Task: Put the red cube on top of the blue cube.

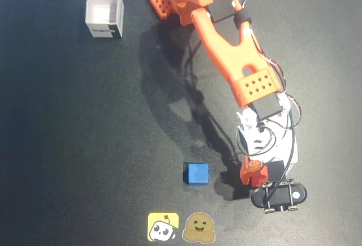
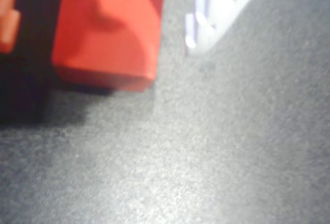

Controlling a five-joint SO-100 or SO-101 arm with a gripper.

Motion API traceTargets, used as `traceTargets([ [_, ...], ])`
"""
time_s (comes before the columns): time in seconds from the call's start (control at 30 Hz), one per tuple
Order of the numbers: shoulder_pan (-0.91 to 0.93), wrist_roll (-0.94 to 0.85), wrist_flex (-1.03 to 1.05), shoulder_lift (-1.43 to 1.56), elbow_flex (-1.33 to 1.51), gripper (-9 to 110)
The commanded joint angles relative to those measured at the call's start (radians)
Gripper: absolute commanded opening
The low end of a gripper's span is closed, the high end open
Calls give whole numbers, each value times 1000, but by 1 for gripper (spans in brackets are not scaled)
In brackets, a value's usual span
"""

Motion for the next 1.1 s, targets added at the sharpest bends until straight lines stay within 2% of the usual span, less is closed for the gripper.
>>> traceTargets([
  [0.0, -8, 8, -17, 6, -3, 25],
  [0.4, -2, 17, -77, 0, 69, 20],
  [0.77, 8, 52, -115, 0, 112, 6],
  [1.07, 37, -2, -110, 38, 112, 6],
])
